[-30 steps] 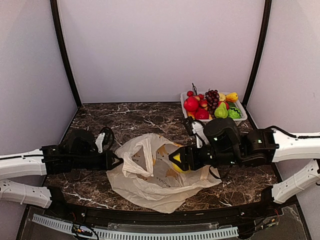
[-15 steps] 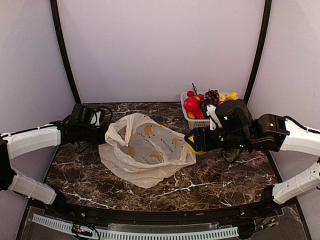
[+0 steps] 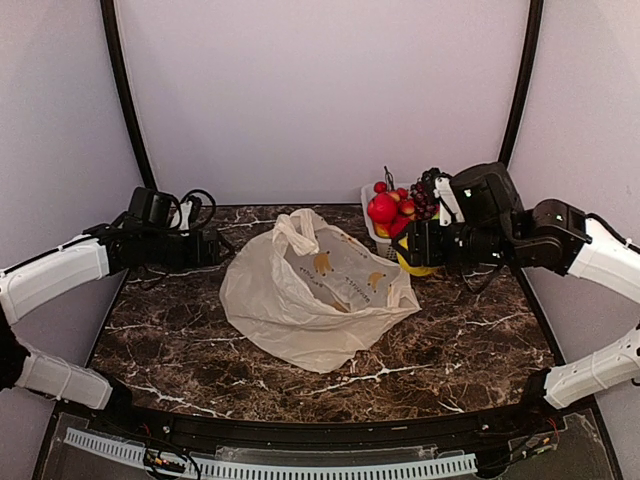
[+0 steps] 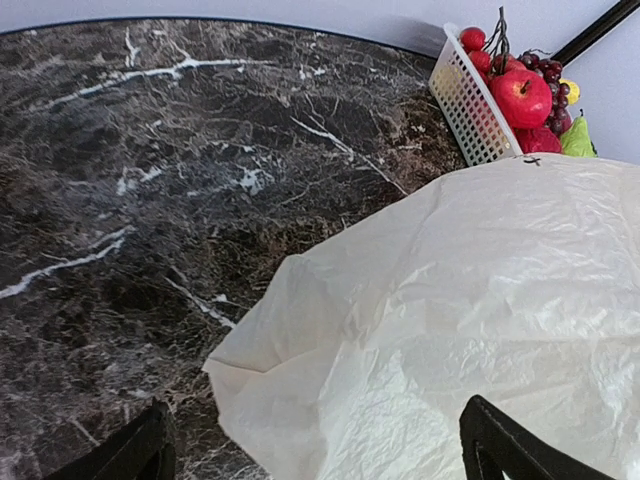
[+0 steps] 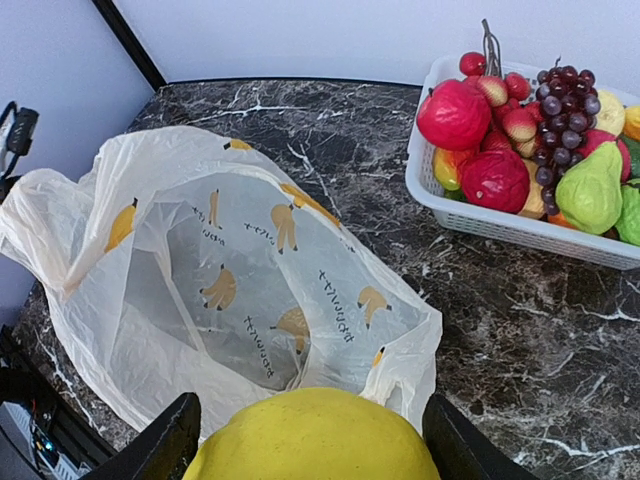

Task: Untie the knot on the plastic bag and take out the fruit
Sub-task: Place the fake fruit in the bin.

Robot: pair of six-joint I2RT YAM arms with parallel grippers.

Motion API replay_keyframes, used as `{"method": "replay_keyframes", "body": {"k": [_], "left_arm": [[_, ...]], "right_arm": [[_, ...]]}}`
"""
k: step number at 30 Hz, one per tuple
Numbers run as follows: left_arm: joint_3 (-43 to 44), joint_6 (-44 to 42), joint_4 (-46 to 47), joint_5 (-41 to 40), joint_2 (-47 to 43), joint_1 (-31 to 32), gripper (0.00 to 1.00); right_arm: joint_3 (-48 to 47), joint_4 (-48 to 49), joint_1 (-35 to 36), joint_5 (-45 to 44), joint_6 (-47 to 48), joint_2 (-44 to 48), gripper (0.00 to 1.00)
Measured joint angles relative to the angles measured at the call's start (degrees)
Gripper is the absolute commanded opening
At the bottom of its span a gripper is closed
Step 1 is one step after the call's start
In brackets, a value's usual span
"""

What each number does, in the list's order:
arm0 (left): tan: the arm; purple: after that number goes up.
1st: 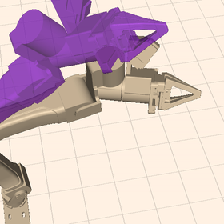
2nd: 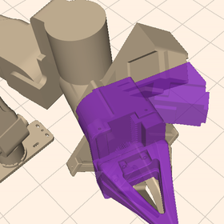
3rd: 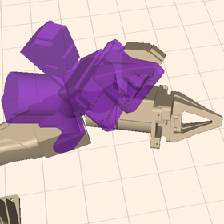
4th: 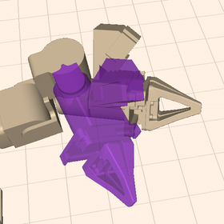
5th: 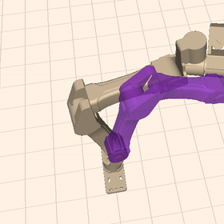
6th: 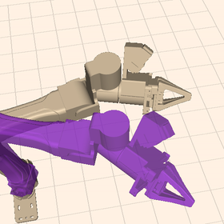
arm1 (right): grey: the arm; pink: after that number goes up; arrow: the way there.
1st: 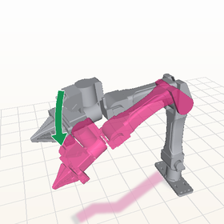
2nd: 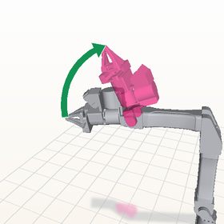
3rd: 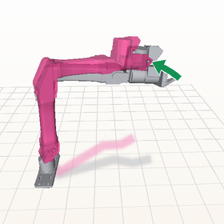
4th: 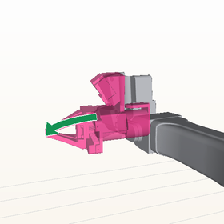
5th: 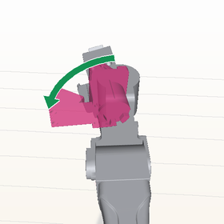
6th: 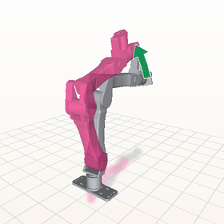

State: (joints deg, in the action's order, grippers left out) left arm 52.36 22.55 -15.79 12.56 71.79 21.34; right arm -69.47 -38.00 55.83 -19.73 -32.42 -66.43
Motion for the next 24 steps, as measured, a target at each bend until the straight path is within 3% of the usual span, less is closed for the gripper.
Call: {"method": "replay_keyframes", "body": {"k": [6,12,18,24], "left_arm": [[2.9,-4.3,-9.9,-4.9,-12.5,-3.0,0.99],[4.3,-8.1,-16.2,-4.6,-17.2,-10.9,0.99],[0.8,-10.6,-16.1,-2.3,-18.5,-20.0,0.99],[-7.1,-13.9,-12.1,-2.0,-24.7,-20.8,0.99]], "right_arm": [[-5.2,-2.5,-7.5,0.7,4.2,-0.4,0.31],[-9.7,-2.7,-18.9,3.2,9.4,-4.0,0.30],[-9.9,-0.9,-33.3,9.4,13.1,-8.6,0.29],[-11.1,4.9,-44.0,16.4,14.4,-14.8,0.29]]}}
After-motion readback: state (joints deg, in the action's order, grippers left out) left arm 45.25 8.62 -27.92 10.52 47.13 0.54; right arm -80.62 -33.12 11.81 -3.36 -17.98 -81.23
